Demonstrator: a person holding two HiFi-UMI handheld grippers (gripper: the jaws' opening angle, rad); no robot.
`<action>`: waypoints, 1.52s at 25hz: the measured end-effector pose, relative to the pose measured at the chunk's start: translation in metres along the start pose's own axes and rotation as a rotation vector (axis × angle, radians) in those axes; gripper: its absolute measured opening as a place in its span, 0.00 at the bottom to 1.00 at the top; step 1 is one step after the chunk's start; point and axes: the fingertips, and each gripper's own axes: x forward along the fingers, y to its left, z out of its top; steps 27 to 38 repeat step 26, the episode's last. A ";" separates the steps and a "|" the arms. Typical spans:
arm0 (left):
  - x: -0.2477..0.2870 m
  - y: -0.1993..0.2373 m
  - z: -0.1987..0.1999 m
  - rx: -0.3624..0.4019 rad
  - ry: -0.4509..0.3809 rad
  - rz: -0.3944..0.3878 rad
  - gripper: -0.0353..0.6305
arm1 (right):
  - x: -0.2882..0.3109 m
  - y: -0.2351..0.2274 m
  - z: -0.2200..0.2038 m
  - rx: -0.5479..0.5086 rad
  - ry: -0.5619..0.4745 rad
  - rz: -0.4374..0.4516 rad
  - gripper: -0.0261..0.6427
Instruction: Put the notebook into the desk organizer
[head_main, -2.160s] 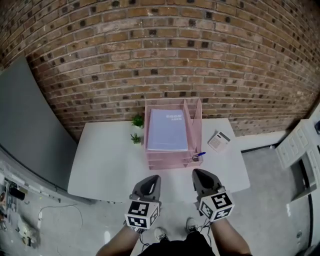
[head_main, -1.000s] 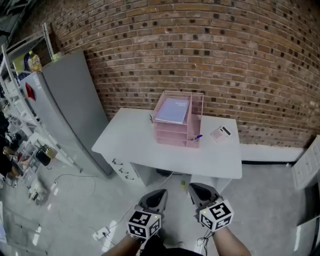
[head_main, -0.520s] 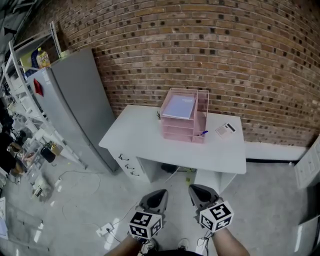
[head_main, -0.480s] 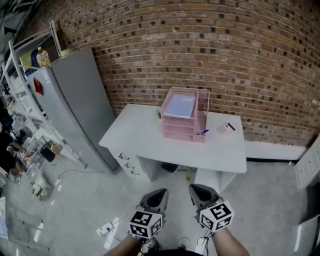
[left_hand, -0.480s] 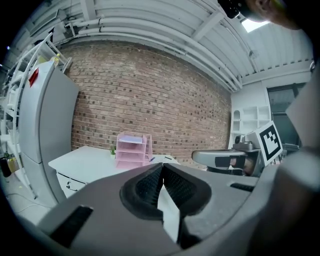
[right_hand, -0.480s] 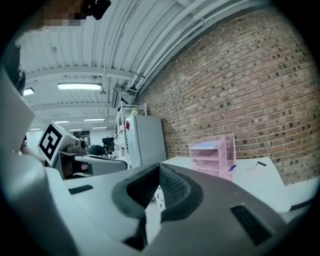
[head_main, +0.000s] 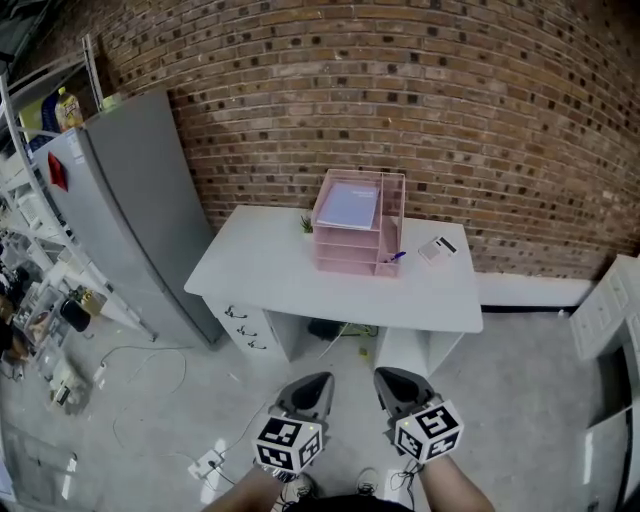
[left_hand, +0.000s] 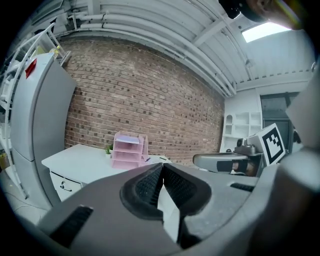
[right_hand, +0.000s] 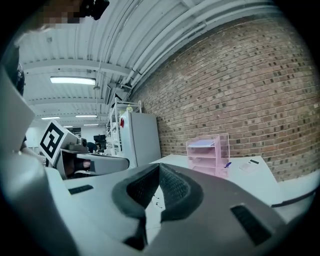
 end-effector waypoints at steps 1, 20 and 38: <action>-0.001 0.001 0.000 -0.002 0.000 -0.009 0.06 | 0.000 0.003 0.000 -0.004 0.002 -0.008 0.04; -0.015 0.014 -0.006 -0.004 0.021 -0.070 0.06 | 0.006 0.024 -0.003 -0.001 0.007 -0.065 0.04; -0.014 0.010 -0.003 0.004 0.021 -0.072 0.06 | 0.002 0.022 -0.001 0.002 0.004 -0.064 0.04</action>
